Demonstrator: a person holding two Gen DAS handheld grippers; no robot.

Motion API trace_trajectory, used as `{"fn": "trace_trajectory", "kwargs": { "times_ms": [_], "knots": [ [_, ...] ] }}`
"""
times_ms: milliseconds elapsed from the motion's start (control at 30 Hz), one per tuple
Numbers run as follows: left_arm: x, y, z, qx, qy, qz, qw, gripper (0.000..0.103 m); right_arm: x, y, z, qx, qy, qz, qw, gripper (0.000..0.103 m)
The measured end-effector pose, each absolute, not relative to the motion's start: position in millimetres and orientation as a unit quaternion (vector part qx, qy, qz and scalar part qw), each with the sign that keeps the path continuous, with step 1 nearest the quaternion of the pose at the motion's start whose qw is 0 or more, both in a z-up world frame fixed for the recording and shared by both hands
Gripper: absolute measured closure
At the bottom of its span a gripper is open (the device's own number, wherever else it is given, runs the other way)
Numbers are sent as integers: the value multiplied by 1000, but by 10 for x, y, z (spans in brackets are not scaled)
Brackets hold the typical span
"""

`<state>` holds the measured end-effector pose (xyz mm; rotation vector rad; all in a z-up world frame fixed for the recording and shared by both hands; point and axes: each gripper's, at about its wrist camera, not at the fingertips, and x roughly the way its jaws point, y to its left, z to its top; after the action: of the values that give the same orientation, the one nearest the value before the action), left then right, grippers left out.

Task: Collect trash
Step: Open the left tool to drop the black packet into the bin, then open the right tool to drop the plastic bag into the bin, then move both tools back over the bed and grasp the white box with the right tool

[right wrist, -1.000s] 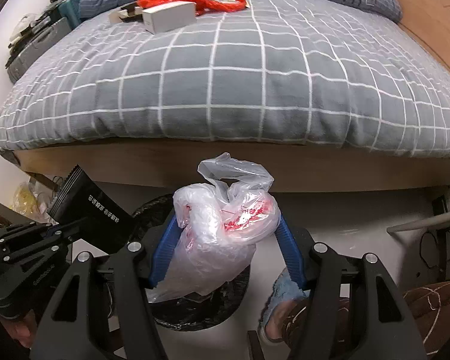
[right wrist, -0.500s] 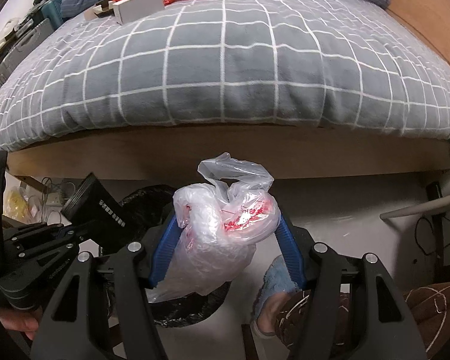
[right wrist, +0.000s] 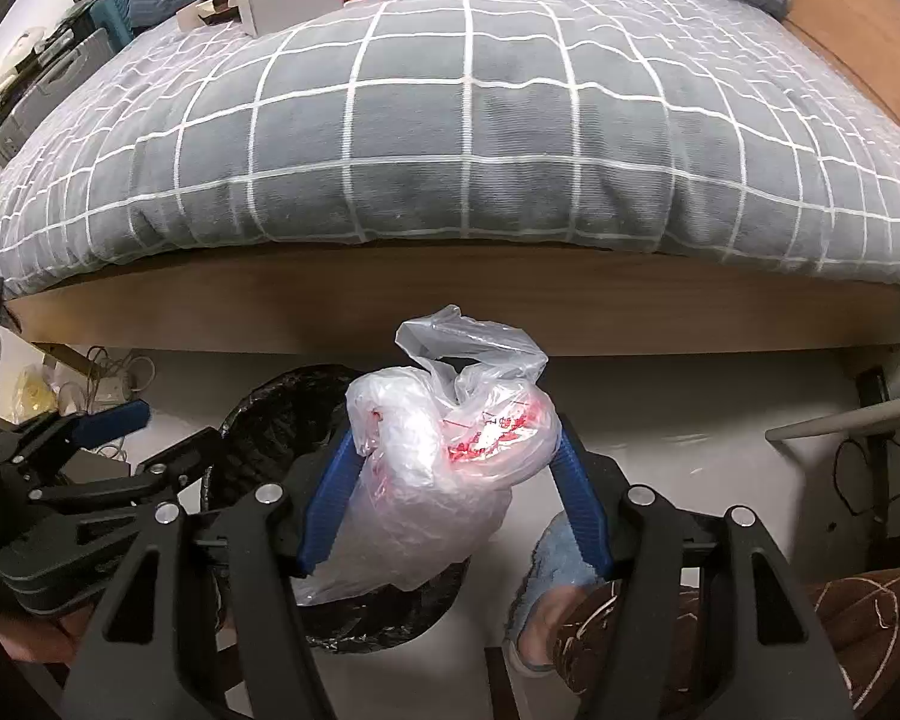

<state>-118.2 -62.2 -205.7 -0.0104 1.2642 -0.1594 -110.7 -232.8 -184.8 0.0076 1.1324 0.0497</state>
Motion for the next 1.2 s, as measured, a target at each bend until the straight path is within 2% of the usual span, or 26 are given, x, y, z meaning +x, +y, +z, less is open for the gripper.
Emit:
{"fn": "trace_trajectory", "kwargs": {
  "times_ms": [33, 200, 833, 900, 967, 1200],
  "knots": [
    [-1184, -602, -2038, -2, 586, -73, 807, 21, -1105, -2312, -1850, 3, 536, 26, 844, 43],
    [-1185, -439, -1945, -12, 576, -70, 814, 6, -1097, -2211, -1854, -2, 536, 38, 844, 43],
    [-1236, 279, -1748, -49, 565, 5, 824, 6, -1028, -1546, -1898, -33, 547, 95, 831, 41],
    [-1231, 326, -1719, -51, 562, 10, 826, 6, -1025, -1521, -1905, -33, 548, 96, 830, 38],
    [-1214, 369, -1675, -50, 557, 14, 829, 6, -1017, -1515, -1886, -33, 544, 91, 834, 27],
    [-1127, 425, -1453, -45, 537, 14, 842, 6, -959, -1571, -1657, -38, 510, 66, 857, 13]
  ]
}}
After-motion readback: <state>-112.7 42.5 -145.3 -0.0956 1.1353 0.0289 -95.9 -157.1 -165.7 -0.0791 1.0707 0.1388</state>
